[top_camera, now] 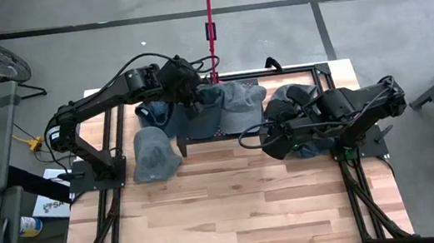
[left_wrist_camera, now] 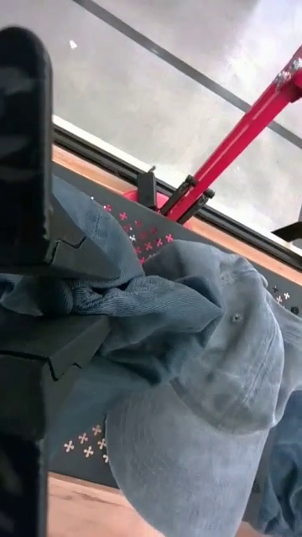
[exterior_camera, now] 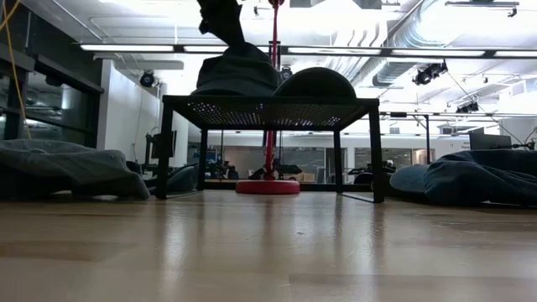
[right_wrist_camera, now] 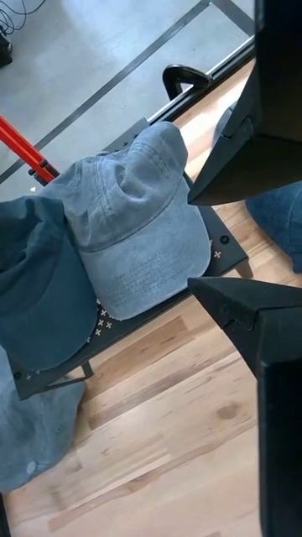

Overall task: Pick & Place hat
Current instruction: Put the lower left black cap on the shelf, then stack the left gray cap on the gray cap

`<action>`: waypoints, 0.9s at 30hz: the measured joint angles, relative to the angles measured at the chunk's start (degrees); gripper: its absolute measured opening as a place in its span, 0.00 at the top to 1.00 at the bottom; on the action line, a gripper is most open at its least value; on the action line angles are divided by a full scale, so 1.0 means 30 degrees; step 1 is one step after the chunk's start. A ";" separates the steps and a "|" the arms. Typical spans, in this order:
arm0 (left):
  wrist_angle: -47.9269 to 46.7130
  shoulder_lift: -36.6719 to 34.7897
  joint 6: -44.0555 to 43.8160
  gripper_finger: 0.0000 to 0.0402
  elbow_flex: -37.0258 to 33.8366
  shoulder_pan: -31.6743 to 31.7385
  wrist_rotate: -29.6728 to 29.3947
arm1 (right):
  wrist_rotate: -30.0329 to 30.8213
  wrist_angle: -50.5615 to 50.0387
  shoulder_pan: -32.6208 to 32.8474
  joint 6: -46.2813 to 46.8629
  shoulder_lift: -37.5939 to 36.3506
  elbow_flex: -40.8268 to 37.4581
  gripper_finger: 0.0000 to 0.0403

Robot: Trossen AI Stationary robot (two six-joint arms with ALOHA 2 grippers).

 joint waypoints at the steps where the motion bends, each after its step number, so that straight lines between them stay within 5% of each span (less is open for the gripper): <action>1: 0.0000 0.0000 0.0012 0.85 0.0000 0.0000 0.0062 | 0.0001 -0.0012 0.0000 0.0068 0.0000 0.0000 0.65; 5: 0.0000 0.0000 0.0302 0.78 0.0000 0.0000 0.0587 | 0.0000 -0.0017 0.0000 0.0132 0.0000 0.0000 0.65; 17: 0.0506 -0.0690 0.0562 0.37 0.0225 0.0000 0.1100 | 0.0000 -0.0065 -0.0027 0.0447 0.0000 0.0000 0.65; 27: -0.1360 -0.0860 0.0568 0.31 0.4006 -0.0005 0.1318 | -0.0036 -0.1157 -0.0051 0.3521 0.0000 -0.0012 0.65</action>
